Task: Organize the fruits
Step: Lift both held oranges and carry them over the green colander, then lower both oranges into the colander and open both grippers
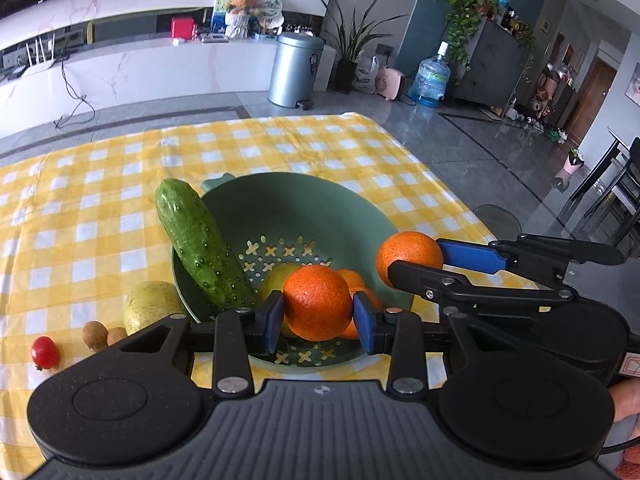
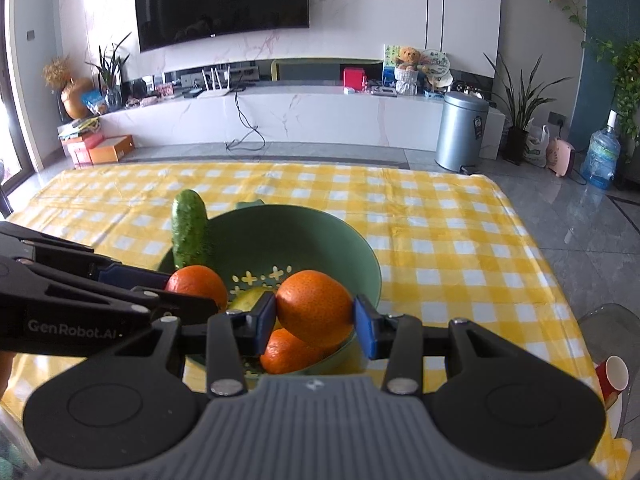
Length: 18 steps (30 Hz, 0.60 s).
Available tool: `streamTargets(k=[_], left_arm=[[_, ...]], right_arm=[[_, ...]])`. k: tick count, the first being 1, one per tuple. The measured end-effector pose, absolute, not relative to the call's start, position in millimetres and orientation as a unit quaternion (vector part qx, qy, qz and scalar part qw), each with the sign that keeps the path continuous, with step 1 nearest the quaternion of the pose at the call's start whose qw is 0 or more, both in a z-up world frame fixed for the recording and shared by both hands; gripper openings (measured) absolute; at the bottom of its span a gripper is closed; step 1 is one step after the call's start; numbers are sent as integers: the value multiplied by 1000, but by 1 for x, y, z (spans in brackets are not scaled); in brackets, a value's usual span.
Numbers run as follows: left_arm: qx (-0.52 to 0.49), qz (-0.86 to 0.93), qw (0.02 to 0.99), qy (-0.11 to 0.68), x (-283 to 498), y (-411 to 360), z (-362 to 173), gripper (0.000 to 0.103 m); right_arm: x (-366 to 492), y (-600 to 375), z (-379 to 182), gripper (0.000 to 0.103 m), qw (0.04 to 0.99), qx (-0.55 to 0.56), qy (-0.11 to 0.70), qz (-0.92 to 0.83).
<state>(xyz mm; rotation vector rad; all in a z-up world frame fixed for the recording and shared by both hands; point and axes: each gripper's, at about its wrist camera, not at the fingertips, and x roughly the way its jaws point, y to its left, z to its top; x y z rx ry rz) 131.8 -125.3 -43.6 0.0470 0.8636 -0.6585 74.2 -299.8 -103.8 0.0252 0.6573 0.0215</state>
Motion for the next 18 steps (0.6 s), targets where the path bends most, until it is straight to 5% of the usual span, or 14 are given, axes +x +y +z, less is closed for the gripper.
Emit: streamTargets(k=[18], left_arm=[[6, -306, 849, 430, 160, -129, -60, 42]], right_arm=[[117, -300, -131, 40, 930, -5, 366, 15]])
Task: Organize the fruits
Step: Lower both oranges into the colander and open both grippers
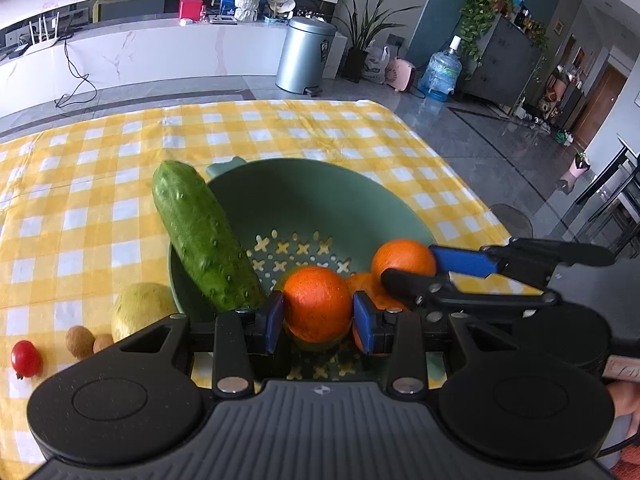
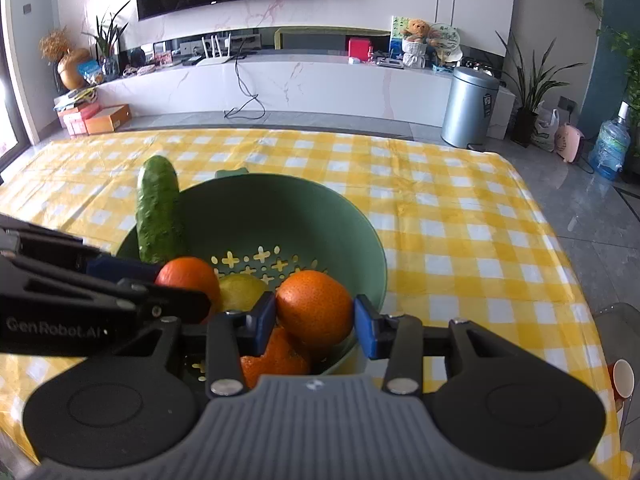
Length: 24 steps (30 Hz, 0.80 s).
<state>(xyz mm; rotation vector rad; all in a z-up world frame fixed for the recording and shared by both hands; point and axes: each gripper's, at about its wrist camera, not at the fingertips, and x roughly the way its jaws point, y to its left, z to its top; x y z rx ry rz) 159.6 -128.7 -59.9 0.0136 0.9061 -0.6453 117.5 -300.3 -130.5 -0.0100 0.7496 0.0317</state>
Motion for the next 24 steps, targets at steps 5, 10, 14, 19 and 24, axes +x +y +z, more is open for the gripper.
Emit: streamTargets(k=[5, 10, 14, 19, 24], left_arm=[[-14, -304, 850, 430, 169, -128, -58, 42], [-25, -295, 856, 424, 179, -132, -58, 42], [-19, -288, 857, 426, 185, -138, -58, 43], [-17, -279, 856, 434, 191, -138, -64, 43], [-14, -278, 860, 428, 190, -137, -66, 50]], right_arm=[[125, -299, -135, 40, 928, -5, 373, 16], [126, -298, -138, 40, 930, -6, 367, 10], [129, -296, -138, 40, 932, -10, 363, 11], [136, -295, -137, 40, 930, -15, 366, 14], [143, -291, -137, 41, 929, -25, 368, 18]])
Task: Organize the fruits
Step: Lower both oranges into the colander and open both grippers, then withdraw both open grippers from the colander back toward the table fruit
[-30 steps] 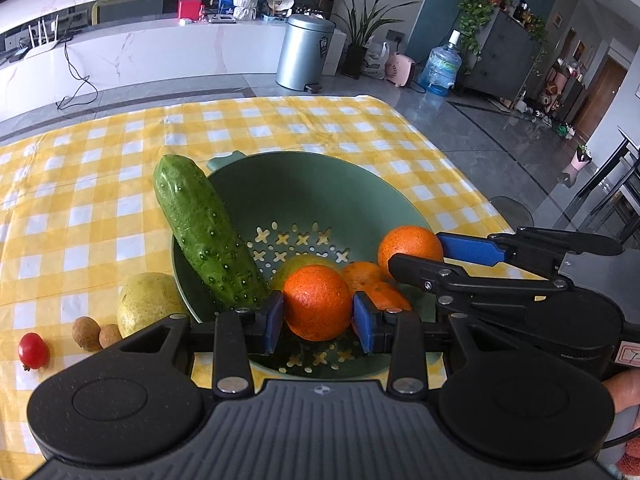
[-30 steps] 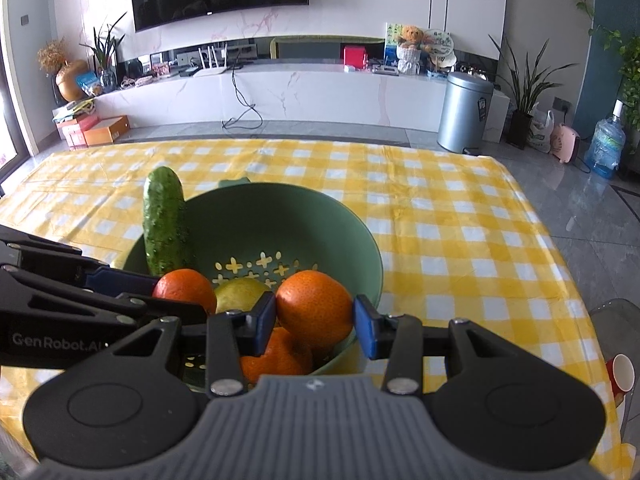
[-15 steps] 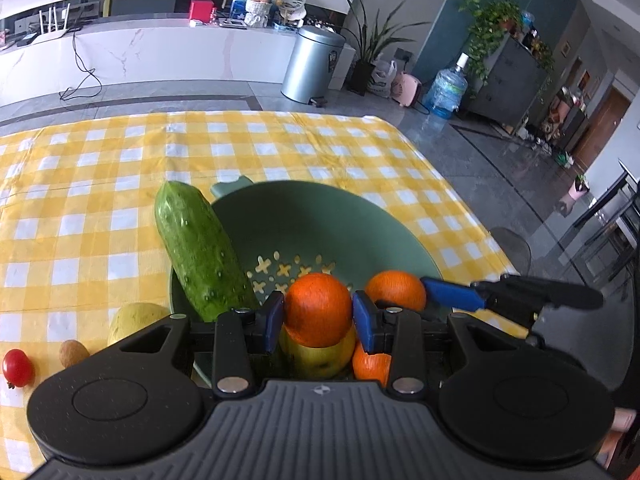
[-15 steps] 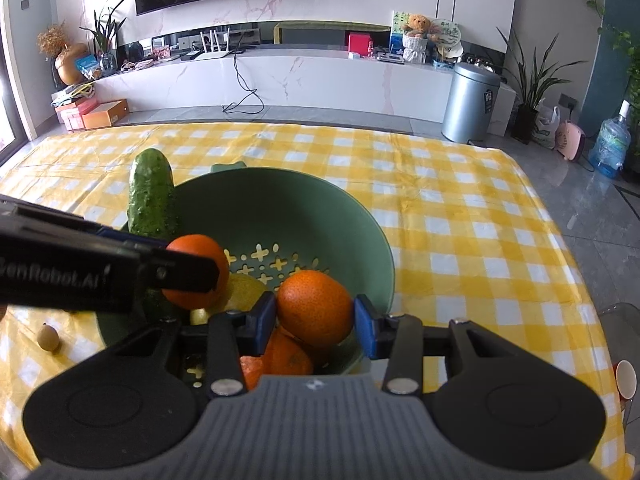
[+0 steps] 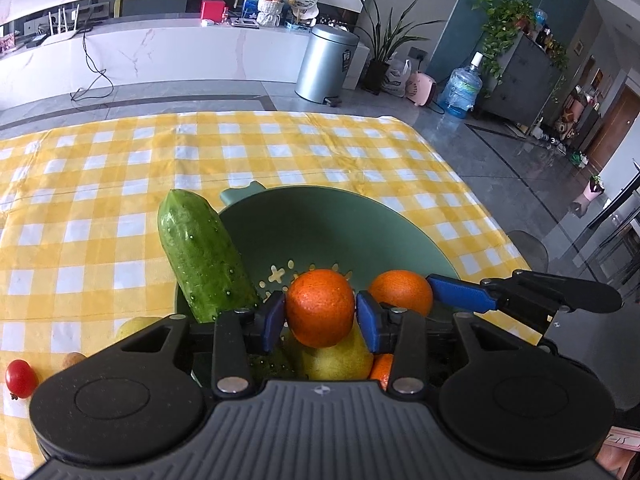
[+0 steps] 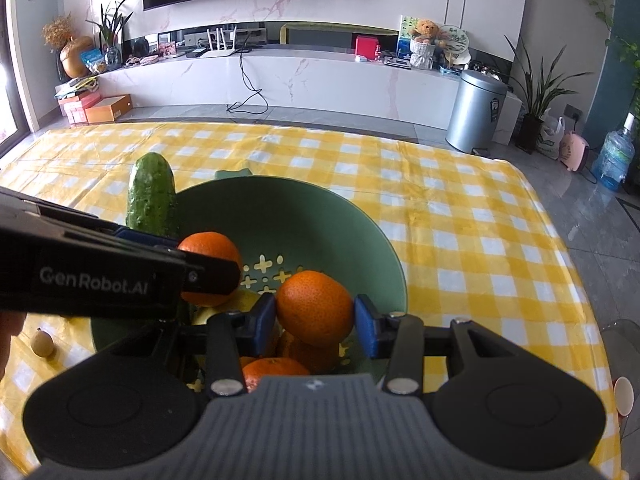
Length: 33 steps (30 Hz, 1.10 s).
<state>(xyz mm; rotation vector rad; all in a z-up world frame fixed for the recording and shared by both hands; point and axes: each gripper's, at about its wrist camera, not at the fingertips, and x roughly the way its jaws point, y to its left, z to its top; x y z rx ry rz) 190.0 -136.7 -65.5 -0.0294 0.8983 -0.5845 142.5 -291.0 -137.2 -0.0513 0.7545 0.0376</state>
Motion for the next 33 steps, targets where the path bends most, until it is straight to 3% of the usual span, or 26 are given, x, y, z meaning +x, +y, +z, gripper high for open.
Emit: streamTargets(k=[4, 11, 16, 20, 33], left_arm=[[-17, -286, 857, 428, 190, -137, -65, 60], [-5, -287, 863, 415, 184, -140, -60, 70], [3, -287, 864, 413, 180, -138, -53, 70], [11, -286, 866, 410, 173, -133, -45, 70], [42, -281, 877, 387, 140, -108, -16, 70]], right_arm=[[146, -290, -138, 42, 928, -34, 370, 21], [146, -290, -137, 42, 928, -40, 369, 21], [143, -288, -132, 43, 930, -38, 364, 20], [136, -285, -126, 51, 932, -36, 359, 20], [101, -267, -103, 62, 937, -13, 348, 3]])
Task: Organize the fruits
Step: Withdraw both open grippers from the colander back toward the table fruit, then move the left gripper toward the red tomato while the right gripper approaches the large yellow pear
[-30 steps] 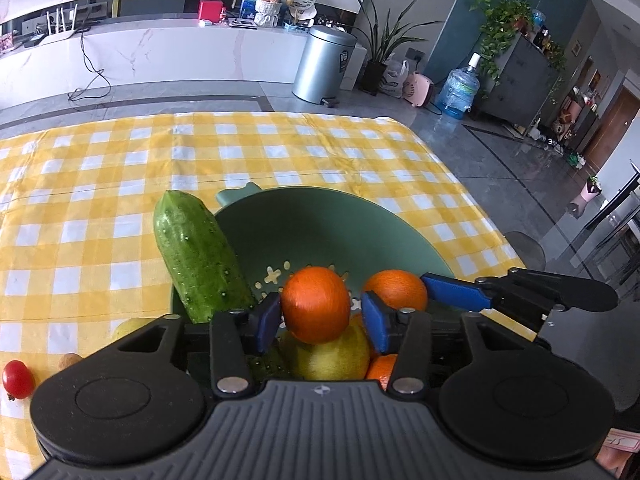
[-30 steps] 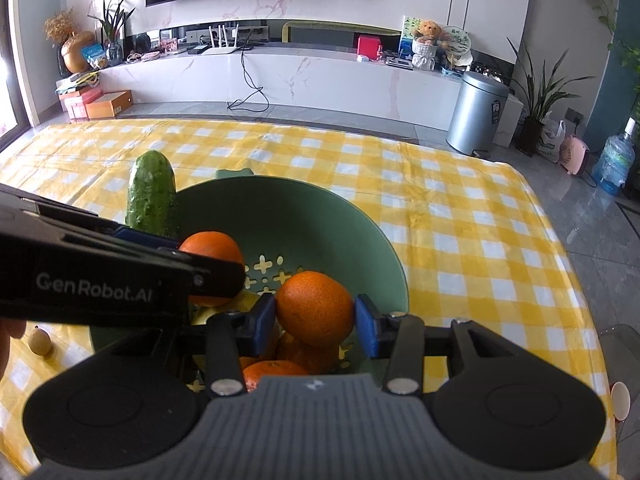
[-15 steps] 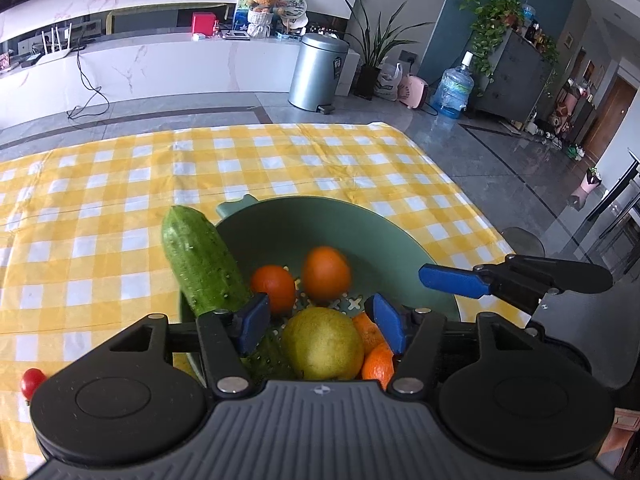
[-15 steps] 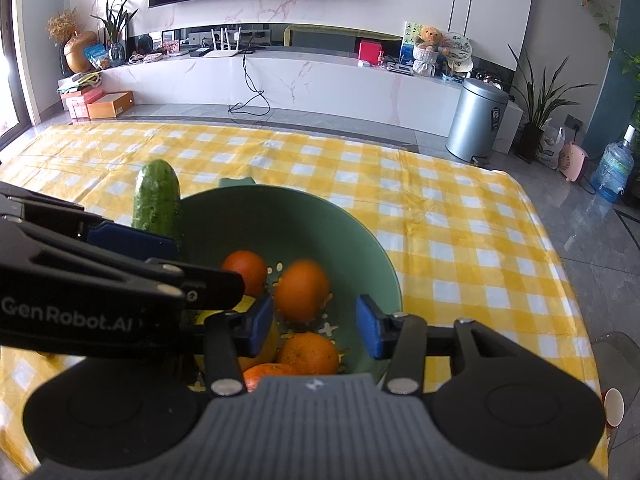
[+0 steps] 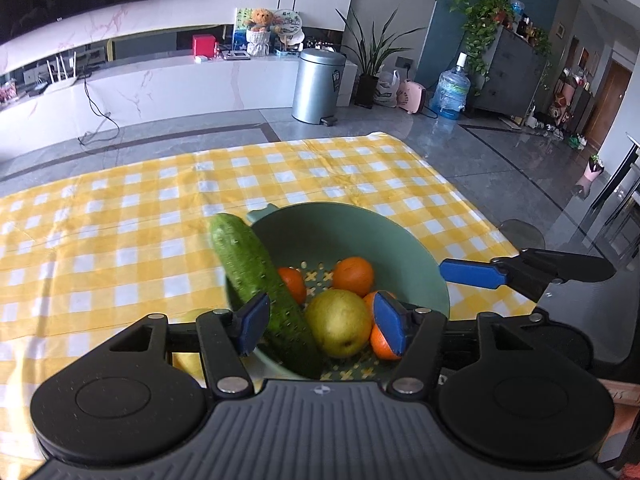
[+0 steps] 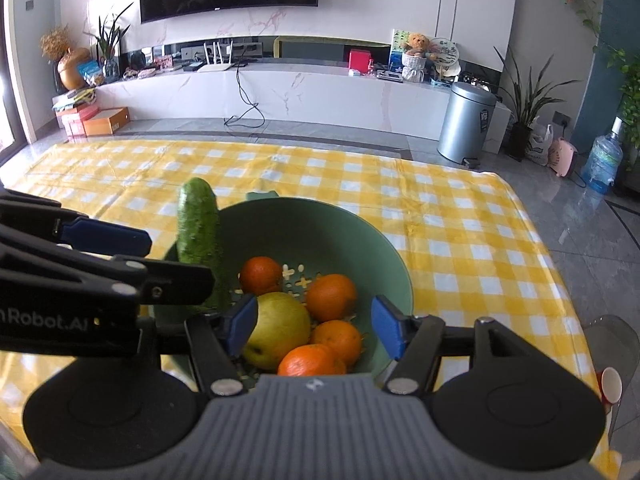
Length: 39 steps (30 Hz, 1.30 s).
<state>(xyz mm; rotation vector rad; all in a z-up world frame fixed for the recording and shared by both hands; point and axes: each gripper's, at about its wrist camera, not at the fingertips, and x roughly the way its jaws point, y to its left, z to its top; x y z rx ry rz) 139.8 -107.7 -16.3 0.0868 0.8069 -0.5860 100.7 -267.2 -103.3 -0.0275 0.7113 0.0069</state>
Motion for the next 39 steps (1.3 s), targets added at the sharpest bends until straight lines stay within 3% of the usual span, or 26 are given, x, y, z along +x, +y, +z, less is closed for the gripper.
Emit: streamTargets(k=[12, 28, 39], left_arm=[[87, -261, 886, 374, 111, -72, 2, 70], [58, -222, 886, 402, 112, -6, -24, 71], [-2, -208, 888, 410, 129, 39, -44, 70]], right_arm=[[60, -240, -96, 63, 945, 61, 322, -3], [42, -177, -111, 63, 949, 38, 312, 5], [55, -132, -125, 50, 950, -32, 310, 32]])
